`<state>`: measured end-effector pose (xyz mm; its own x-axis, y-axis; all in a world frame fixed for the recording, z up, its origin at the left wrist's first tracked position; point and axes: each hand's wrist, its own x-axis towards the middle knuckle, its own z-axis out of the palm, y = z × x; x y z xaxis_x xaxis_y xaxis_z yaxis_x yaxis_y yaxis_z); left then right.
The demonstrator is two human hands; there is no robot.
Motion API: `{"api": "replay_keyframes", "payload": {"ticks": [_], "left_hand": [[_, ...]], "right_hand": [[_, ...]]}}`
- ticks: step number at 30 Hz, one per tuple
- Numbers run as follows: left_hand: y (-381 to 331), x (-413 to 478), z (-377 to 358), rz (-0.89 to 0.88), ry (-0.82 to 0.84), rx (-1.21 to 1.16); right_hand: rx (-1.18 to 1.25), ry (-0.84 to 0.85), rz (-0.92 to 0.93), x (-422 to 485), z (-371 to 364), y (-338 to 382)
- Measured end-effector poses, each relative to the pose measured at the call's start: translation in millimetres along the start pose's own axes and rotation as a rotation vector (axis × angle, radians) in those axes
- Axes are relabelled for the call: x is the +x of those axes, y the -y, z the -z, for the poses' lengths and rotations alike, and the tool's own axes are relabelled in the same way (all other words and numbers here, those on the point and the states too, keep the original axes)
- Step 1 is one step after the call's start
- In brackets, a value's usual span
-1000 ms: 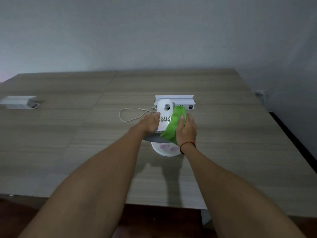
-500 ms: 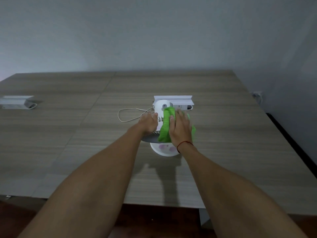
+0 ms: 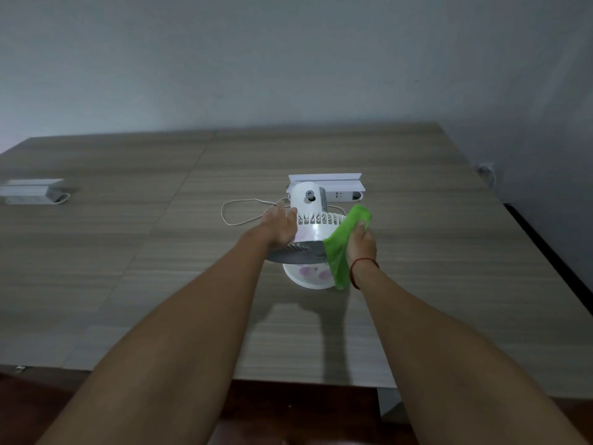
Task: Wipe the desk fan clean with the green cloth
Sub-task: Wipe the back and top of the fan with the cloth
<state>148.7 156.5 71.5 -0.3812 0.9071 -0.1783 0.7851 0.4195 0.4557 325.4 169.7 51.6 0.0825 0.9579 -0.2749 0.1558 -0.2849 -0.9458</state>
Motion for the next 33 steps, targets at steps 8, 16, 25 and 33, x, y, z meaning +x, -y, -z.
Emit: {"api": "replay_keyframes", "payload": {"ticks": [8, 16, 25, 33], "left_hand": [[-1, 3, 1, 0.105, 0.013, -0.073], [8, 21, -7, 0.034, -0.003, -0.021], [6, 24, -6, -0.005, 0.016, -0.067], [-6, 7, 7, 0.034, 0.046, -0.066]], "right_hand": [[-0.448, 0.0, 0.583, -29, -22, 21], [-0.34, -0.065, 0.54, -14, -16, 10], [0.08, -0.044, -0.039, 17, -2, 5], [0.114, -0.022, -0.106, 12, 3, 4]]}}
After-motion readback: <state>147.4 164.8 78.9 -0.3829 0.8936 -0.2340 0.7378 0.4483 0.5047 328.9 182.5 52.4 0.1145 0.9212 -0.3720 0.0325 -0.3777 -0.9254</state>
